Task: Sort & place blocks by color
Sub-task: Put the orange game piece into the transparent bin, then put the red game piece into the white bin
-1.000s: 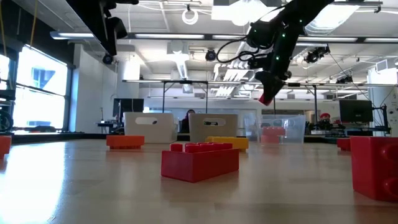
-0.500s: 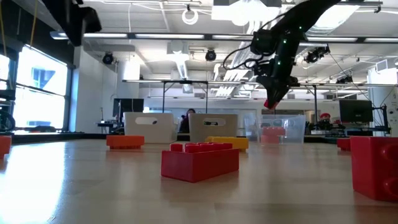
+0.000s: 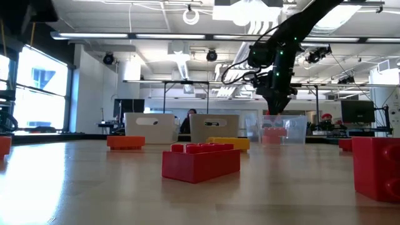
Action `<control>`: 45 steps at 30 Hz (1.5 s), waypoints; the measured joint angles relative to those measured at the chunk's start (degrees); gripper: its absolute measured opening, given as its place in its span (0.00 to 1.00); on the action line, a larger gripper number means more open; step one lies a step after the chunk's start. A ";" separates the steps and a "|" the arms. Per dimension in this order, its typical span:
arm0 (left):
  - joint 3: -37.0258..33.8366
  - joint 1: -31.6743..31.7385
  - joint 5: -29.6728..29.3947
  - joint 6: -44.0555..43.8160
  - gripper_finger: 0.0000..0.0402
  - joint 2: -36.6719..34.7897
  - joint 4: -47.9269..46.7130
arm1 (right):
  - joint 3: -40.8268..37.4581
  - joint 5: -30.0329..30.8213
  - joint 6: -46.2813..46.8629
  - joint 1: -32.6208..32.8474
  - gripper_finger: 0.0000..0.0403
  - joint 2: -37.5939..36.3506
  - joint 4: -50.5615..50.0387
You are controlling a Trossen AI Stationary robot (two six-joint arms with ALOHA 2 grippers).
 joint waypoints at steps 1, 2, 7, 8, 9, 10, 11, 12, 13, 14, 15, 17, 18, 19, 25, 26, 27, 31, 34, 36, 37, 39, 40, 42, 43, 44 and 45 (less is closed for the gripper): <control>-0.62 -0.84 0.00 -1.82 0.50 0.00 -0.06 | 0.00 0.02 -0.08 0.00 0.19 0.00 0.04; -1.38 -1.76 0.07 -3.67 0.50 0.00 -0.06 | 0.00 0.26 -0.12 0.00 0.19 0.00 0.08; -4.35 -5.33 1.36 -11.32 0.50 0.00 0.97 | 0.00 3.40 -1.81 0.02 0.28 0.00 0.50; -4.92 -5.91 1.52 -12.44 0.50 0.00 1.50 | 0.00 3.76 -1.97 0.02 0.30 0.00 0.53; -5.44 -6.46 1.62 -13.34 0.50 0.00 2.09 | 0.00 4.59 -2.06 0.02 0.33 0.00 0.62; -5.81 -7.01 1.72 -14.20 0.50 0.02 2.42 | 0.00 5.42 -2.07 0.04 0.35 0.00 0.83; -6.09 -7.57 1.70 -14.78 0.50 0.02 2.50 | 0.00 6.52 -2.06 0.04 0.37 0.00 1.14; -6.28 -8.15 1.70 -15.34 0.50 0.02 2.52 | 0.00 7.38 -2.05 0.04 0.40 0.00 1.42; -6.36 -8.67 1.64 -15.75 0.50 0.02 2.55 | 0.00 8.13 -2.05 0.04 0.42 0.00 1.60; -6.39 -9.18 1.63 -15.91 0.50 0.02 2.72 | 0.00 8.70 -2.05 0.04 0.45 0.00 1.70; -6.39 -9.60 1.62 -15.93 0.50 0.02 3.10 | 0.07 9.00 -2.05 0.04 0.47 0.00 1.61; -6.39 -10.30 1.43 -15.88 0.50 0.38 4.54 | 0.75 8.64 -2.05 0.04 0.50 0.00 1.04; -6.40 -10.68 1.24 -15.88 0.50 0.44 5.21 | 1.32 7.87 -1.95 0.04 0.52 0.00 0.80; -6.39 -11.09 0.94 -15.87 0.50 0.44 5.88 | 2.04 7.00 -1.54 0.04 0.53 0.00 0.22; -6.39 -12.93 -1.42 -14.19 0.50 2.31 8.62 | 7.21 -0.45 1.45 0.04 0.55 -0.02 -3.59; -6.39 -13.23 -1.68 -13.75 0.50 2.84 8.62 | 8.17 -1.81 1.43 0.04 0.55 -0.02 -4.15; -6.39 -13.46 -1.75 -13.37 0.50 3.45 8.64 | 9.10 -3.00 1.45 0.04 0.55 -0.02 -4.59; -6.39 -14.20 -1.94 -12.35 0.50 6.66 8.63 | 12.55 -6.18 1.45 0.53 0.55 -0.02 -5.88; -6.39 -14.77 -2.60 -10.24 0.50 9.28 8.81 | 14.77 -6.16 1.30 1.57 0.55 -0.02 -6.47; -6.39 -14.88 -2.66 -8.90 0.50 11.42 9.16 | 16.00 -6.21 1.14 2.49 0.55 -0.04 -6.93; -6.39 -14.88 -2.57 -8.89 0.50 12.32 9.14 | 16.47 -6.23 1.13 2.99 0.55 -0.04 -6.99; -6.39 -14.88 -2.06 -8.91 0.50 13.90 9.23 | 17.30 -6.23 1.06 3.97 0.55 -0.04 -7.04; -6.39 -14.88 -1.86 -8.84 0.50 14.75 9.25 | 17.65 -6.23 1.00 4.46 0.55 -0.04 -7.14; -6.39 -14.84 -1.75 -8.52 0.50 16.50 9.27 | 18.06 -6.23 0.96 5.40 0.55 -0.04 -7.12; -6.39 -14.86 -1.75 -8.30 0.50 17.22 9.27 | 18.10 -6.25 0.92 5.83 0.55 -0.04 -7.11; -6.39 -14.86 -1.71 -8.30 0.50 17.91 9.30 | 18.10 -6.21 0.90 6.25 0.55 -0.04 -7.15; -6.39 -14.86 -1.60 -8.30 0.50 18.69 9.30 | 18.08 -6.13 0.88 6.63 0.55 -0.04 -7.15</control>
